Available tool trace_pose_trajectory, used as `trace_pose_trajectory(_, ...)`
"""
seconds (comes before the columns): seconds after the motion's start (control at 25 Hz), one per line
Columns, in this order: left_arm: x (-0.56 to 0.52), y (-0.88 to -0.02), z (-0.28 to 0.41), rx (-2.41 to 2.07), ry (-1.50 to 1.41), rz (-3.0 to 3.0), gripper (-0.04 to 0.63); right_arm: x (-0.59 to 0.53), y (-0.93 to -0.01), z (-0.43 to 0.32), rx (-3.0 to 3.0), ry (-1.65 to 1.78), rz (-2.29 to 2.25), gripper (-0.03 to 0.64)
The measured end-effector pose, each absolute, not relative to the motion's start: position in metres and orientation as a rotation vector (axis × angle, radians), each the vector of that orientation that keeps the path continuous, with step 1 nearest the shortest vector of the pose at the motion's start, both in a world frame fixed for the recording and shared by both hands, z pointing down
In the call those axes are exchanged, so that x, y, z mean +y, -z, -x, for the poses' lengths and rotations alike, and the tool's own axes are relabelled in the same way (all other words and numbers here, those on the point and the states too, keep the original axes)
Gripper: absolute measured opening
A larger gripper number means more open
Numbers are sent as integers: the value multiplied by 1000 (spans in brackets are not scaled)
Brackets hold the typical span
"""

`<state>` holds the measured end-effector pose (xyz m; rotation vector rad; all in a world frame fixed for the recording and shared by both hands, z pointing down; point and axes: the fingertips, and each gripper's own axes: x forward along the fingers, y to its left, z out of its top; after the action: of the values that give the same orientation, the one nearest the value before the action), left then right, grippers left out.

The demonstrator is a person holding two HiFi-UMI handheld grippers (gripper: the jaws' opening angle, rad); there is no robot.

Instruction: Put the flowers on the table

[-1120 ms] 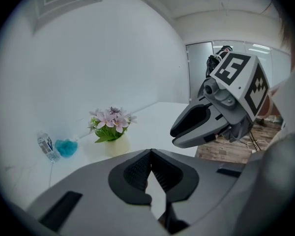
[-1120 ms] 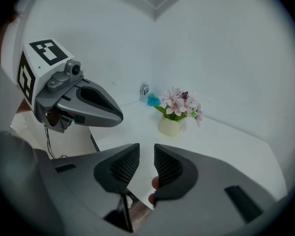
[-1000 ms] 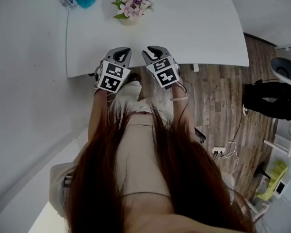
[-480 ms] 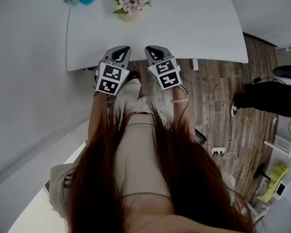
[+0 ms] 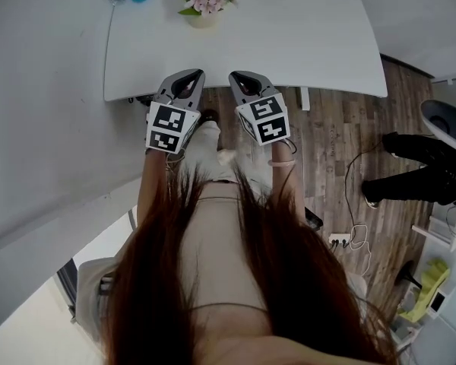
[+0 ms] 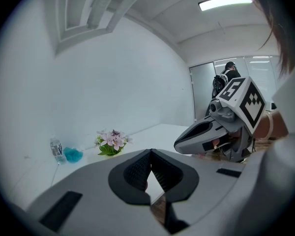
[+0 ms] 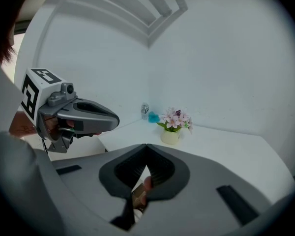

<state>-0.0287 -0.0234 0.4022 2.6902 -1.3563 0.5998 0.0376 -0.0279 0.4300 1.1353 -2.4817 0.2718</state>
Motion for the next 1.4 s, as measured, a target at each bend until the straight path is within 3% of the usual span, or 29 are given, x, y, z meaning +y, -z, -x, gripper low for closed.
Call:
trace_pose_trajectory(0.4, 5, -397, 21, -1363, -564, -2728, 4, -3, -416, -46, -2481, -159, -1202, 23)
trace_pose_trajectory(0.96, 8, -401, 13, -1391, -754, -2766, 3, 6, -410, -60, -2485, -156, -1264, 23)
trace_pose_trajectory(1.4, -10, -404, 12, -1270, -532, -2666, 5, -9, -411, -58, -2490, -165, -1264, 23)
